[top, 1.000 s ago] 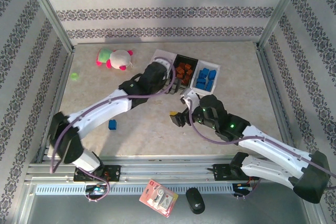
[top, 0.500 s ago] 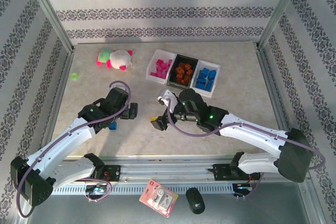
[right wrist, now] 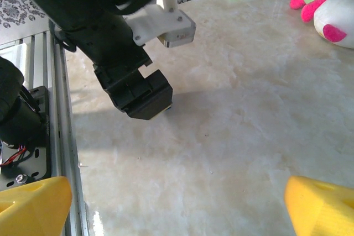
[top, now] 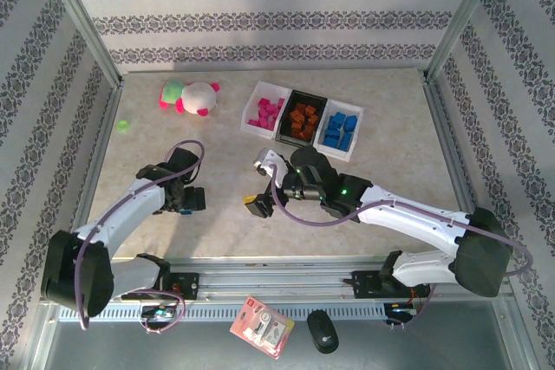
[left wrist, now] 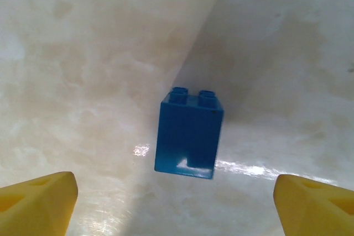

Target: Sort the legos into containers by color

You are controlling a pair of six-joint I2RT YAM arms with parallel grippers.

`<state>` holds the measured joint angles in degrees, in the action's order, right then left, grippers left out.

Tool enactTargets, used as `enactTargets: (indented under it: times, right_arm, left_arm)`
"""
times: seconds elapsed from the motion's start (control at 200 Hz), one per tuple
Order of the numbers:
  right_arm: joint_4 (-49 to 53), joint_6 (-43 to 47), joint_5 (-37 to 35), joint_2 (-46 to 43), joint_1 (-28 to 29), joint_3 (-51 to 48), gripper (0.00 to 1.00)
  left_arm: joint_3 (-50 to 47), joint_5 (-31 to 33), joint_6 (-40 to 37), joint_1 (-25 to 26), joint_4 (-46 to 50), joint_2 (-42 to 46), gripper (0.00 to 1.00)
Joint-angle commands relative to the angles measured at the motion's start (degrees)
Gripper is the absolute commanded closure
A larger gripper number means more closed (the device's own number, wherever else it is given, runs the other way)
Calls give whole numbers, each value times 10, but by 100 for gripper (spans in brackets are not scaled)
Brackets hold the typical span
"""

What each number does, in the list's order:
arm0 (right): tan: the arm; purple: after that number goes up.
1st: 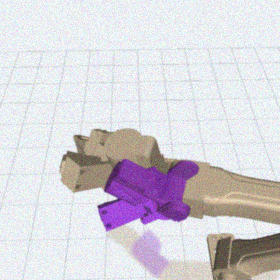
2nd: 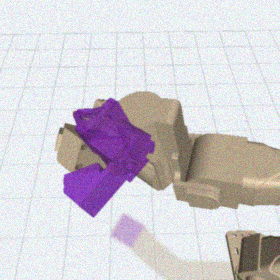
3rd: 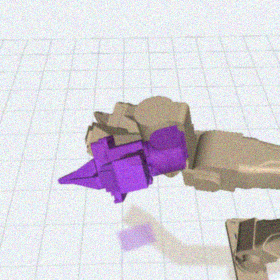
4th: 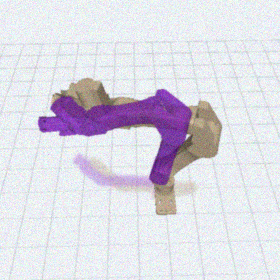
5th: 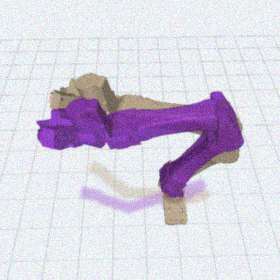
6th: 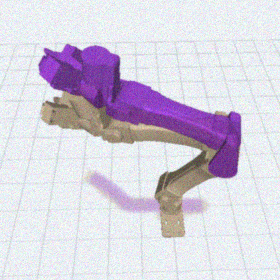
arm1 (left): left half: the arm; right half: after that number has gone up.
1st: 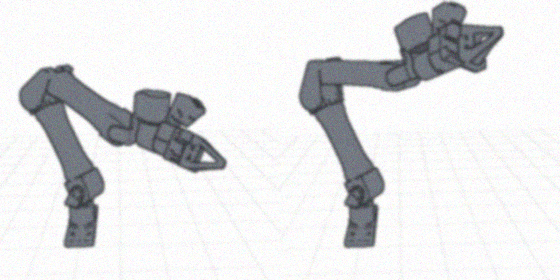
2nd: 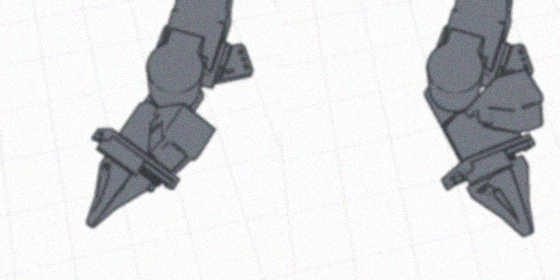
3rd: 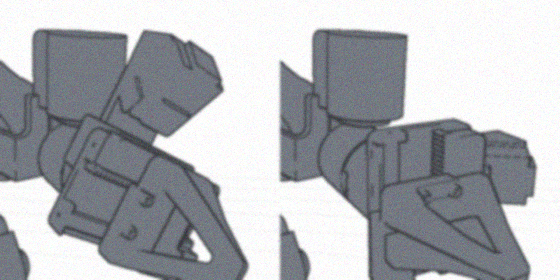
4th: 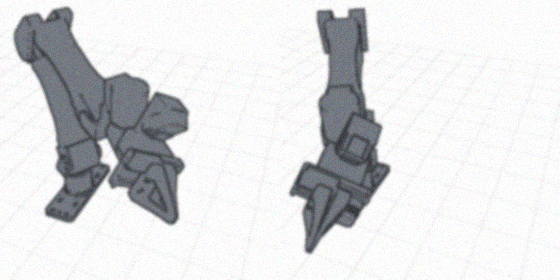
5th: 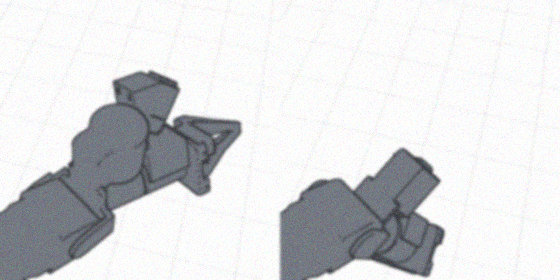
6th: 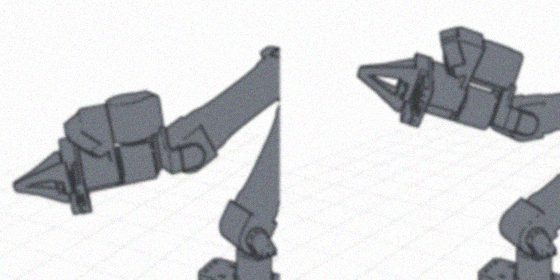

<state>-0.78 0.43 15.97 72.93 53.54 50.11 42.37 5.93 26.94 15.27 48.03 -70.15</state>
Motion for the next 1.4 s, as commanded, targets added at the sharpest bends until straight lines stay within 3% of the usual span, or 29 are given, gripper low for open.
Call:
enactTargets:
  times: [0.0, 0.21, 0.505, 0.819, 1.024, 1.214, 1.394]
  right_arm:
    - [-12, 9, 0, -9, 7, 5, 2]
    - [-16, 7, -6, -14, 6, -3, 2]
    - [-17, 7, -6, -23, 6, -8, 2]
    - [-32, 0, -8, -34, 7, -25, 2]
    - [-38, -1, -11, -42, 7, -36, 2]
    - [-48, -3, -19, -50, 7, -49, 2]
    - [-46, -5, -19, -61, 7, -54, 2]
  left_arm:
    - [-1, -23, -14, -17, -6, -24, 16]
    - [-13, -39, -14, -29, -14, -44, 39]
    - [-7, -49, -19, -30, -15, -70, 53]
    - [-17, -32, -22, -45, -43, -57, 54]
    - [-33, -66, -40, -60, -81, -48, 57]
    - [-31, -68, -45, -69, -84, -52, 70]
    - [-22, -63, -35, -67, -77, -37, 76]
